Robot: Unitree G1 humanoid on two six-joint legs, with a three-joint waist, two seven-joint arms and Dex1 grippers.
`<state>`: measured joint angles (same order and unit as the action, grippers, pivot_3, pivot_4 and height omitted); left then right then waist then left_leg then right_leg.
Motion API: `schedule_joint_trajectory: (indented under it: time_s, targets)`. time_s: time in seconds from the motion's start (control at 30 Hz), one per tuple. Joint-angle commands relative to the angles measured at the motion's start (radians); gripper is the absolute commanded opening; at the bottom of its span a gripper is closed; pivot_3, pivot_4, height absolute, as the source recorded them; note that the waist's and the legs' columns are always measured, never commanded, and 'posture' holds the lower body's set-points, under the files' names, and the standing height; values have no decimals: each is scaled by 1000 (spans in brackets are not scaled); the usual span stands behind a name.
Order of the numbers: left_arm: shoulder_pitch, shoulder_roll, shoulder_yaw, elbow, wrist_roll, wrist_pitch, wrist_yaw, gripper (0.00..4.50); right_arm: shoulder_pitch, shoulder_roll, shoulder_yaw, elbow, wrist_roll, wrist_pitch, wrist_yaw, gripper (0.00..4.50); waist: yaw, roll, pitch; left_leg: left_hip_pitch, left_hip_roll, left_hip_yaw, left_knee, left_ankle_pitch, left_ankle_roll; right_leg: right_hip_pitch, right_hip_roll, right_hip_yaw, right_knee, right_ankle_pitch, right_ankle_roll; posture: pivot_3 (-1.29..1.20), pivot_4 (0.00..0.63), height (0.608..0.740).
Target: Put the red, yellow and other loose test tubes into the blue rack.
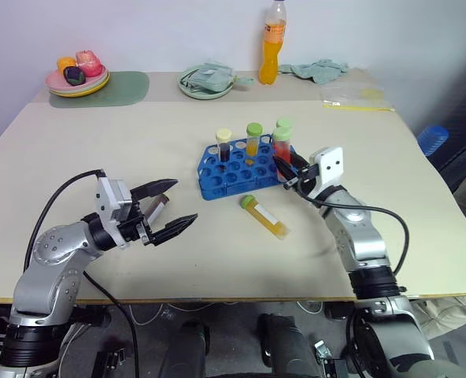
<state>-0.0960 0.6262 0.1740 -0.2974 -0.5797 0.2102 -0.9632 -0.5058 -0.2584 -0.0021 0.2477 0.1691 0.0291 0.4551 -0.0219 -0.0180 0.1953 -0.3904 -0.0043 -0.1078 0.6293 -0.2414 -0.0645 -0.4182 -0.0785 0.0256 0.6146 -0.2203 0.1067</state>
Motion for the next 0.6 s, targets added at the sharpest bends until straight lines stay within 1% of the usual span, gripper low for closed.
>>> schedule_joint_trajectory:
  time_s: [0.03,0.1,0.27,0.43,0.6]
  targets:
    - [-15,19,29,-39,-24,9,0,4500,-56,6,-24,33,-4,-62,-13,810,0,0,0,0,0,0,0,0,0,0,0,0,0,0,0,0,150,740]
    - [-11,21,36,-48,-31,15,5,4500,-63,5,-30,33,10,-72,6,810,0,0,0,0,0,0,0,0,0,0,0,0,0,0,0,0,150,740]
    - [2,19,36,-61,-29,21,10,4500,-78,8,-38,-2,58,-21,43,810,-3,0,0,0,0,0,0,0,0,0,0,0,0,0,0,0,150,740]
    - [-10,19,33,-64,-32,26,17,4500,-104,15,-62,-11,73,-2,3,810,-6,0,0,0,0,0,0,0,0,0,0,0,1,0,0,0,150,740]
    - [-16,21,34,-61,-34,26,18,4500,-142,24,-87,57,65,-34,-30,810,-11,0,0,0,0,0,0,0,0,0,0,0,1,0,0,0,150,740]
